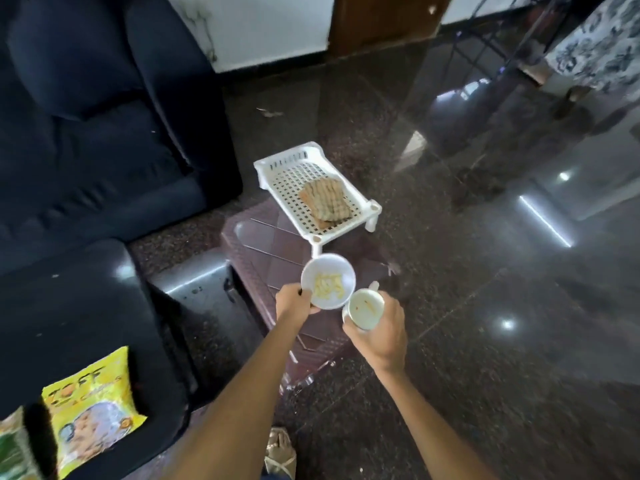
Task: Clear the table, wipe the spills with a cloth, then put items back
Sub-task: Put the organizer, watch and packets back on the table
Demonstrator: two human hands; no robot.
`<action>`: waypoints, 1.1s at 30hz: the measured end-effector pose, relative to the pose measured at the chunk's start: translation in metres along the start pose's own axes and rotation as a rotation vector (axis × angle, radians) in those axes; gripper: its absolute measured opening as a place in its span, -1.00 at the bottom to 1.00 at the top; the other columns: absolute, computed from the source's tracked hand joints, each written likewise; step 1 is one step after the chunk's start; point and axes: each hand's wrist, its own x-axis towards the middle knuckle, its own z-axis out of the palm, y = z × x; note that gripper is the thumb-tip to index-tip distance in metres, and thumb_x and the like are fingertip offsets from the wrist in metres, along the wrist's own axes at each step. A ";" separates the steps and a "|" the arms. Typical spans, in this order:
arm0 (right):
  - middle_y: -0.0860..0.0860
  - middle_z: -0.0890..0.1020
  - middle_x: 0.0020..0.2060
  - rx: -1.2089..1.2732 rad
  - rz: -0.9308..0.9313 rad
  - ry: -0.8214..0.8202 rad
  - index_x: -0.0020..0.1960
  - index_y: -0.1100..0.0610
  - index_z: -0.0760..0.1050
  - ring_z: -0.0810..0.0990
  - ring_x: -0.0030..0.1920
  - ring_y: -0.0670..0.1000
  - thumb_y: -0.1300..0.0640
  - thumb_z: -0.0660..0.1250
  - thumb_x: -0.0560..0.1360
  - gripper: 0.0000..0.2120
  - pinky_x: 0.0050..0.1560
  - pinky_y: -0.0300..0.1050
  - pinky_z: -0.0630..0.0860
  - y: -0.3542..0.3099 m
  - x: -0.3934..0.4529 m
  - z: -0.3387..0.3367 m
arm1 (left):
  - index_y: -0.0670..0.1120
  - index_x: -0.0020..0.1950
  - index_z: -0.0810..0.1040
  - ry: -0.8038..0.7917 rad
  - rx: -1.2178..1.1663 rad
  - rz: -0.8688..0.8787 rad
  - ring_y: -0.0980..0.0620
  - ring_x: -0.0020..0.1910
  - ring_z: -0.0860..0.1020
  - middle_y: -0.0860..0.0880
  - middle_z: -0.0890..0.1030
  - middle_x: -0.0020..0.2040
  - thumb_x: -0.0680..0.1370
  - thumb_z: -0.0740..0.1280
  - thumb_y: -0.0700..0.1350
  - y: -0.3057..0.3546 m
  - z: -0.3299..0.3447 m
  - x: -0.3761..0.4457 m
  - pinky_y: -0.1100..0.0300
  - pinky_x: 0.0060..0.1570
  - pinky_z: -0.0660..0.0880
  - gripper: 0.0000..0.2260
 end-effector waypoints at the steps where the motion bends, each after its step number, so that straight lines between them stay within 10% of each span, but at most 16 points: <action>1: 0.05 0.54 0.02 -0.001 -0.032 -0.027 0.17 0.16 0.44 0.50 0.08 0.08 0.00 0.58 0.14 -0.33 -0.12 -0.10 0.49 -0.008 -0.007 0.004 | -0.37 -0.02 0.59 0.016 -0.010 -0.004 -0.13 -0.17 0.60 -0.21 0.59 -0.08 0.51 0.18 -0.35 -0.008 -0.017 -0.007 0.18 -0.34 0.63 -0.79; 11: 0.02 0.54 -0.01 0.141 -0.368 -0.314 0.17 0.16 0.44 0.49 0.04 0.06 -0.02 0.56 0.19 -0.37 -0.08 -0.12 0.46 -0.183 -0.089 0.122 | -0.18 -0.35 0.58 0.441 -0.156 -0.065 -0.18 -0.19 0.65 -0.19 0.57 -0.32 0.41 0.21 -0.22 -0.096 -0.256 -0.066 -0.05 -0.20 0.63 -0.80; 21: 0.00 0.52 0.06 0.255 -0.499 -0.542 0.21 0.13 0.41 0.45 0.10 0.02 -0.01 0.53 0.22 -0.37 -0.09 -0.16 0.38 -0.335 -0.218 0.257 | -0.32 -0.06 0.60 0.831 -0.279 -0.273 -0.11 -0.25 0.57 -0.09 0.58 -0.36 0.50 0.19 -0.28 -0.199 -0.476 -0.105 0.08 -0.12 0.56 -0.79; 28: -0.02 0.50 0.09 0.180 -0.415 -0.580 0.23 0.08 0.38 0.42 0.13 0.00 -0.02 0.52 0.22 -0.36 -0.07 -0.17 0.38 -0.369 -0.244 0.325 | -0.23 0.04 0.58 0.909 -0.476 -0.396 0.19 -0.69 0.49 -0.13 0.58 -0.15 0.53 0.14 -0.29 -0.272 -0.574 -0.099 0.31 -0.49 0.48 -0.76; 33: -0.01 0.49 0.13 0.115 -0.343 -0.540 0.25 0.09 0.37 0.40 0.16 0.03 -0.02 0.52 0.24 -0.35 -0.02 -0.13 0.40 -0.381 -0.239 0.358 | -0.32 0.10 0.56 0.911 -0.548 -0.438 0.08 -0.47 0.65 -0.16 0.58 -0.04 0.55 0.12 -0.31 -0.298 -0.615 -0.080 0.47 -0.69 0.31 -0.74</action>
